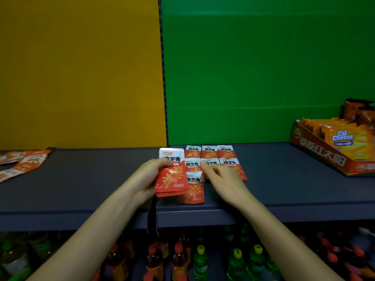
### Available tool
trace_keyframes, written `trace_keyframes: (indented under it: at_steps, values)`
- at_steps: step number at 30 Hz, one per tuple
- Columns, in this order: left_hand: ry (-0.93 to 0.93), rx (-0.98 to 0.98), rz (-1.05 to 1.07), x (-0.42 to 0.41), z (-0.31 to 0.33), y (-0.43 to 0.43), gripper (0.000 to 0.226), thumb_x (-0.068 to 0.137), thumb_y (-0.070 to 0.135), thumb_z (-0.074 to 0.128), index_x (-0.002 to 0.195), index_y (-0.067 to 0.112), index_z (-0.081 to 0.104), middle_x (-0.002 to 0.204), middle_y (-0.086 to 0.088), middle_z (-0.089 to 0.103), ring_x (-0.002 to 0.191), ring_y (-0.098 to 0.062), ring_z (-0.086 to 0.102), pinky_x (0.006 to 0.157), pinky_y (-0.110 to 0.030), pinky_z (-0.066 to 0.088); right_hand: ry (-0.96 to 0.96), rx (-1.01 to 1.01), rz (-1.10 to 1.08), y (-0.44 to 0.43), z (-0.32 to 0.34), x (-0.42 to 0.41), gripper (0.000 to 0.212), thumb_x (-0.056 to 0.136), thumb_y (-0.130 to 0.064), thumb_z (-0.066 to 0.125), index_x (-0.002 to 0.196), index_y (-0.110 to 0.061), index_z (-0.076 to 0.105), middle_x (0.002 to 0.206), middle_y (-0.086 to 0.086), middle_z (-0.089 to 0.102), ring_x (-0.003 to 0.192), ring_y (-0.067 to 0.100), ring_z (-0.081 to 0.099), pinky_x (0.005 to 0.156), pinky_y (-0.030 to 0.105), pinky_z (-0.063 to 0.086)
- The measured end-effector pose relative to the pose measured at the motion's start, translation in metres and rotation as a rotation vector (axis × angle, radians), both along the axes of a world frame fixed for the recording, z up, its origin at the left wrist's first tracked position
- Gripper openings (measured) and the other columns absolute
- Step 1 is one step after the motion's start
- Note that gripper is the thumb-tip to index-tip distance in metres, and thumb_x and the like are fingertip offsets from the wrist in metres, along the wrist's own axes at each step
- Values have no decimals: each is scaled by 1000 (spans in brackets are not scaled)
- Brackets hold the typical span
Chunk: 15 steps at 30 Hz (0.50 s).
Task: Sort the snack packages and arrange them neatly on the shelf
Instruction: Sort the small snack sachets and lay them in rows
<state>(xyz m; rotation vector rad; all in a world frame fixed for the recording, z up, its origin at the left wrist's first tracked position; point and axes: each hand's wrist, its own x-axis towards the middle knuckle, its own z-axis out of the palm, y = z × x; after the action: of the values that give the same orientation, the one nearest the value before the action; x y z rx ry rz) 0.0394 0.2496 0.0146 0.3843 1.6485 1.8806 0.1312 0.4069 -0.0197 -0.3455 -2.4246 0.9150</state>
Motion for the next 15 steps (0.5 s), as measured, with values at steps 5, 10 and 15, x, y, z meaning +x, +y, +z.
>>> trace_keyframes:
  at_steps: [5, 10, 15]
  values:
    - [164, 35, -133, 16, -8, 28, 9, 85, 4, 62, 93, 9, 63, 73, -6, 74, 59, -14, 70, 62, -27, 58, 19, -36, -14, -1, 1, 15, 52, 86, -59, 49, 55, -16, 45, 56, -1, 45, 58, 15, 41, 60, 31, 31]
    - [42, 42, -127, 27, -15, 51, 16, 92, 12, 53, 108, 8, 55, 81, -10, 69, 64, -18, 66, 66, -34, 57, 52, -133, -22, 22, 4, 33, 46, 85, -41, 62, 54, -18, 39, 59, 3, 41, 60, 12, 36, 56, 28, 25]
    - [162, -89, -140, 30, -15, 57, 8, 95, 11, 50, 102, 11, 54, 77, -8, 67, 47, -10, 65, 48, -24, 55, 103, -257, -64, 58, -4, 53, 39, 88, -39, 60, 58, -15, 48, 66, 5, 52, 65, 13, 43, 63, 30, 30]
